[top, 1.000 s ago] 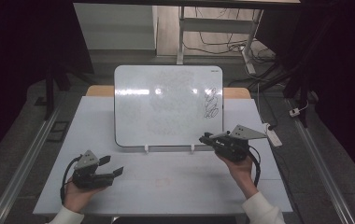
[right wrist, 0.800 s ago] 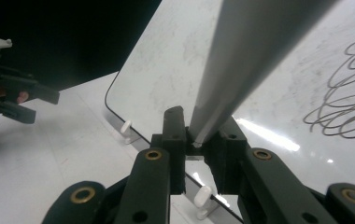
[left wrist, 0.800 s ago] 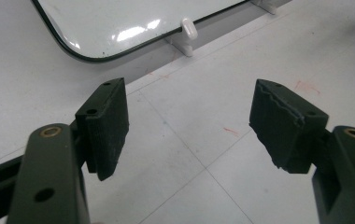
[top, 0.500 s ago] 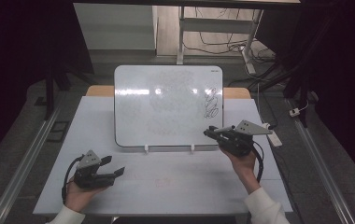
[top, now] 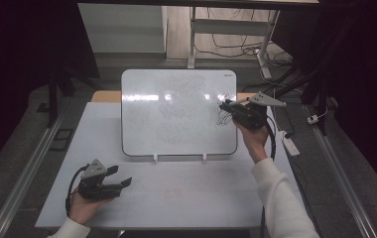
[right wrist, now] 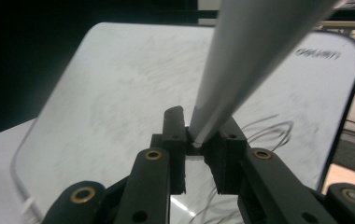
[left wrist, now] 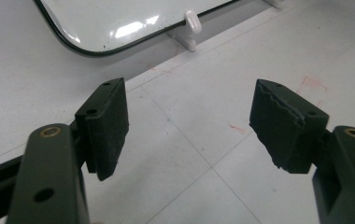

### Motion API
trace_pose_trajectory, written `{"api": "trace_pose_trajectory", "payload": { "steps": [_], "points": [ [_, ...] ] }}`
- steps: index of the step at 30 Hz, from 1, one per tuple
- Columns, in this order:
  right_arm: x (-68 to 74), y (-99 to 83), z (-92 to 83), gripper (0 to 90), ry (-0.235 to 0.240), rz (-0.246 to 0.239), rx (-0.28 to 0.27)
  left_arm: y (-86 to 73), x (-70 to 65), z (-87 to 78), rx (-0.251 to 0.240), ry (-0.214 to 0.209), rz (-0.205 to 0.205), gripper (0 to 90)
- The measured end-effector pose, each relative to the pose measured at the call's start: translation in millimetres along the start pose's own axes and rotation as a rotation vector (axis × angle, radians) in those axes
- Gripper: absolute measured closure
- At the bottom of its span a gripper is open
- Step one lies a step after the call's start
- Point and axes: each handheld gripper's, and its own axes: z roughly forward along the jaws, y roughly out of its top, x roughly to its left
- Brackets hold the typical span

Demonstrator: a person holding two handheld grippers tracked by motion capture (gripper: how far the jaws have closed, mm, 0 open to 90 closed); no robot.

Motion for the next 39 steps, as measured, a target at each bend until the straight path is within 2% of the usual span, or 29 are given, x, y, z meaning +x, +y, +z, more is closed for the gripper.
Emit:
{"api": "trace_pose_trajectory", "payload": {
  "steps": [6,10,13,14,15,18,21,22,23,24,25,26,27,29,30,31,32,33,34,36,37,39],
  "points": [
    [-10.4,12.0,15.1,77.5,-0.034,-0.009,0.006,-0.9,1.3,2.3,0.010,0.000,0.003,29.3],
    [-24.0,19.0,27.7,77.5,-0.078,-0.002,0.003,-1.3,1.7,3.4,0.017,0.001,0.004,29.3],
    [-35.1,20.2,31.7,77.5,-0.119,0.001,-0.001,-1.6,1.6,3.2,0.017,0.004,0.005,29.4],
    [-35.1,20.2,31.7,77.5,-0.119,0.001,-0.001,-1.6,1.8,3.1,0.018,0.006,0.005,29.4],
    [-42.8,19.4,32.8,77.6,-0.153,0.004,0.003,-1.8,2.1,3.2,0.019,0.007,0.005,29.4],
    [-51.1,15.3,33.3,77.5,-0.170,0.026,0.007,-2.4,2.7,3.1,0.020,0.009,0.002,29.4],
    [-51.3,10.7,36.2,77.5,-0.156,0.029,0.029,-2.8,3.2,3.0,0.022,0.013,0.002,29.4],
    [-46.8,5.9,39.5,77.6,-0.129,0.024,0.039,-2.8,3.3,3.0,0.022,0.014,0.002,29.4],
    [-46.8,5.9,39.5,77.6,-0.129,0.024,0.039,-2.7,3.2,3.0,0.022,0.015,0.001,29.4],
    [-38.8,0.6,44.0,77.6,-0.077,0.018,0.057,-2.7,2.9,3.1,0.022,0.014,0.002,29.4],
    [-38.8,0.6,44.0,77.6,-0.077,0.018,0.057,-2.6,2.4,3.2,0.023,0.015,0.003,29.4],
    [-33.3,0.7,45.5,77.7,-0.073,-0.043,0.075,-2.5,2.0,3.2,0.022,0.016,0.005,29.4],
    [-33.3,0.7,45.5,77.7,-0.073,-0.043,0.075,-2.5,1.8,3.1,0.022,0.015,0.007,29.4],
    [-44.8,6.9,42.7,77.7,-0.129,-0.001,0.037,-2.5,1.4,3.2,0.024,0.017,0.008,29.4],
    [-44.8,6.9,42.7,77.7,-0.129,-0.001,0.037,-2.5,1.3,3.1,0.024,0.017,0.008,29.4],
    [-49.4,8.4,41.4,77.7,-0.144,0.023,0.015,-2.6,1.2,2.9,0.023,0.018,0.009,29.4],
    [-51.8,8.2,41.3,77.7,-0.138,0.049,0.003,-2.6,1.3,2.5,0.022,0.018,0.008,29.4],
    [-45.9,3.7,43.8,77.7,-0.102,0.042,0.023,-2.7,1.5,2.1,0.021,0.018,0.007,29.4],
    [-45.9,3.7,43.8,77.7,-0.102,0.042,0.023,-3.0,2.0,1.9,0.020,0.016,0.005,29.4],
    [-33.8,-4.9,48.2,77.7,-0.001,0.011,0.076,-3.8,3.1,1.9,0.022,0.019,0.002,29.4],
    [-28.3,-8.1,47.0,77.8,0.004,-0.044,0.096,-4.1,3.7,2.0,0.023,0.019,0.000,29.4],
    [-31.9,-6.2,45.7,77.7,-0.002,-0.038,0.092,-4.3,4.1,2.5,0.025,0.020,-0.002,29.4]
  ]
}}
